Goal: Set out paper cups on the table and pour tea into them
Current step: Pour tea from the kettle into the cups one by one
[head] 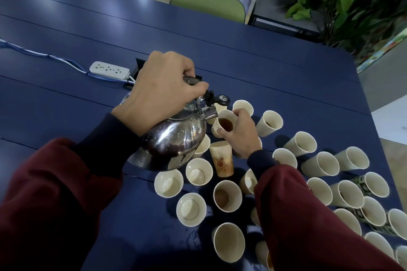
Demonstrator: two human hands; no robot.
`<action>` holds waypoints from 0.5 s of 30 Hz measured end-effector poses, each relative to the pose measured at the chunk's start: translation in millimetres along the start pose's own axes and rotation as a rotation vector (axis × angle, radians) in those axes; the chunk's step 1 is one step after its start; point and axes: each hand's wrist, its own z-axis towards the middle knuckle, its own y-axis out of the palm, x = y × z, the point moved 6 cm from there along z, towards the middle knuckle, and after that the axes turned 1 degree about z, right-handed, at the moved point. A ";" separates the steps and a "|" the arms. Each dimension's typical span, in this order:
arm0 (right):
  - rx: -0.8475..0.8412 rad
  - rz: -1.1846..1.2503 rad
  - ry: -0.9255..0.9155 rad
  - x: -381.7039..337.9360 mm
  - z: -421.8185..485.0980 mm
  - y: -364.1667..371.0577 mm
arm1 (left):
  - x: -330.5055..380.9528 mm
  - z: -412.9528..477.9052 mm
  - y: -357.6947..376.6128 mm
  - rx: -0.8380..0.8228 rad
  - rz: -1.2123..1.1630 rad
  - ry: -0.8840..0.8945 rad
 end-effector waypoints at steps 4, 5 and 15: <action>-0.072 -0.124 -0.024 0.5 2.7 17.2 | -2.3 -0.7 -1.6 -0.006 0.002 -0.003; -0.086 -0.153 -0.021 1.7 3.1 20.9 | -2.8 -0.9 -1.9 -0.006 0.001 -0.004; -0.056 -0.179 -0.012 4.0 6.6 28.0 | -11.4 -0.3 -3.2 -0.008 0.011 -0.021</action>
